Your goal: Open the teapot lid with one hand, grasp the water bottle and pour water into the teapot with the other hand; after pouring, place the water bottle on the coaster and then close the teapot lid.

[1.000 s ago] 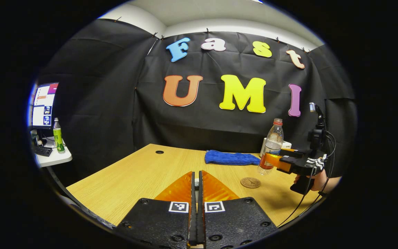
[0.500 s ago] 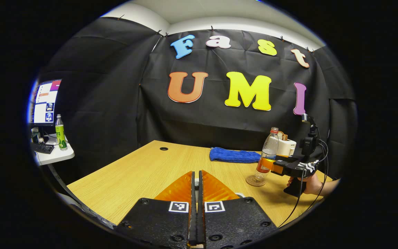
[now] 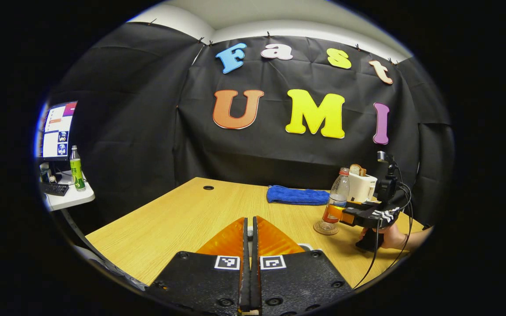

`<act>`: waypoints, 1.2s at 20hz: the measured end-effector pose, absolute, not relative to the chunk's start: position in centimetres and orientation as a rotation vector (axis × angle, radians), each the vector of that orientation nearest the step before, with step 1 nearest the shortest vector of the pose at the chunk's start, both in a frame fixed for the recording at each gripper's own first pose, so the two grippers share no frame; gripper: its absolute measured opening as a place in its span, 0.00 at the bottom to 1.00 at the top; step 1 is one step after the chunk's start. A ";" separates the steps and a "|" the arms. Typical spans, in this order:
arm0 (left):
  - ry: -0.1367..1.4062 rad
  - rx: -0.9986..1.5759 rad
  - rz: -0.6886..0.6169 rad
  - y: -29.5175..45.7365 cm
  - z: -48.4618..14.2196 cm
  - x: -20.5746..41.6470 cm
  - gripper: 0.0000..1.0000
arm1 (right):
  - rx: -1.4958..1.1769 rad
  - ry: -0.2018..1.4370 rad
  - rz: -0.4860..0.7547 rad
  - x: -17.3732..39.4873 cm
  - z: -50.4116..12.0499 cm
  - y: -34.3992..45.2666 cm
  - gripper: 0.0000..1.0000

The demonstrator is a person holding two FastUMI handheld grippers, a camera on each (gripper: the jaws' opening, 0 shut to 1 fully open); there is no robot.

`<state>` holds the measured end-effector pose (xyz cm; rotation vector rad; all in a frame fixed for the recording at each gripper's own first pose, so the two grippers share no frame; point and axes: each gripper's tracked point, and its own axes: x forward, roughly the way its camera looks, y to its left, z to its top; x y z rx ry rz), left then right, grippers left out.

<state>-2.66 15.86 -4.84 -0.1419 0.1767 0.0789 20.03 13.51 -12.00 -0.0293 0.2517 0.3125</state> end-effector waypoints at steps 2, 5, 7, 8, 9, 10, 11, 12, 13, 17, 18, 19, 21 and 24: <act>0.177 -0.139 0.077 15.7 -4.8 -2.7 0.03 | -0.028 0.250 0.312 19.9 -12.0 13.5 0.76; 0.176 -0.136 0.072 15.5 -4.7 -2.7 0.03 | -0.028 0.262 0.313 19.9 -12.3 13.6 0.78; 0.175 -0.133 0.071 15.4 -4.6 -2.7 0.03 | -0.026 0.261 0.309 19.9 -12.2 13.5 0.86; 0.174 -0.134 0.070 15.3 -4.6 -2.7 0.03 | -0.028 0.263 0.307 19.8 -12.2 13.5 0.88; 0.174 -0.134 0.070 15.3 -4.6 -2.7 0.03 | -0.027 0.265 0.309 19.7 -12.2 13.5 0.90; 0.173 -0.133 0.070 15.3 -4.5 -2.7 0.03 | -0.027 0.266 0.309 19.5 -12.0 13.5 0.94; 0.172 -0.133 0.070 15.3 -4.4 -2.7 0.03 | -0.024 0.263 0.311 19.2 -11.9 13.5 0.97; 0.172 -0.132 0.070 15.2 -4.4 -2.7 0.03 | -0.015 0.258 0.310 18.9 -11.5 13.4 0.96; 0.171 -0.130 0.069 15.2 -4.4 -2.7 0.03 | -0.011 0.265 0.306 18.3 -11.5 13.2 0.96; 0.151 -0.128 0.057 14.3 -3.7 -2.7 0.03 | 0.006 0.276 0.296 15.2 -10.7 12.2 0.98; 0.145 -0.131 0.053 14.0 -3.5 -2.7 0.03 | 0.003 0.287 0.279 14.2 -10.5 11.6 0.98; 0.135 -0.137 0.050 13.6 -3.4 -2.7 0.03 | 0.006 0.281 0.274 13.1 -10.1 11.1 0.98; 0.120 -0.157 0.043 12.6 -3.4 -2.3 0.03 | 0.007 0.262 0.264 11.1 -9.1 10.1 0.97; 0.155 -0.169 0.077 12.5 -5.2 -1.6 0.03 | -0.010 0.203 0.247 8.4 -7.3 8.3 0.96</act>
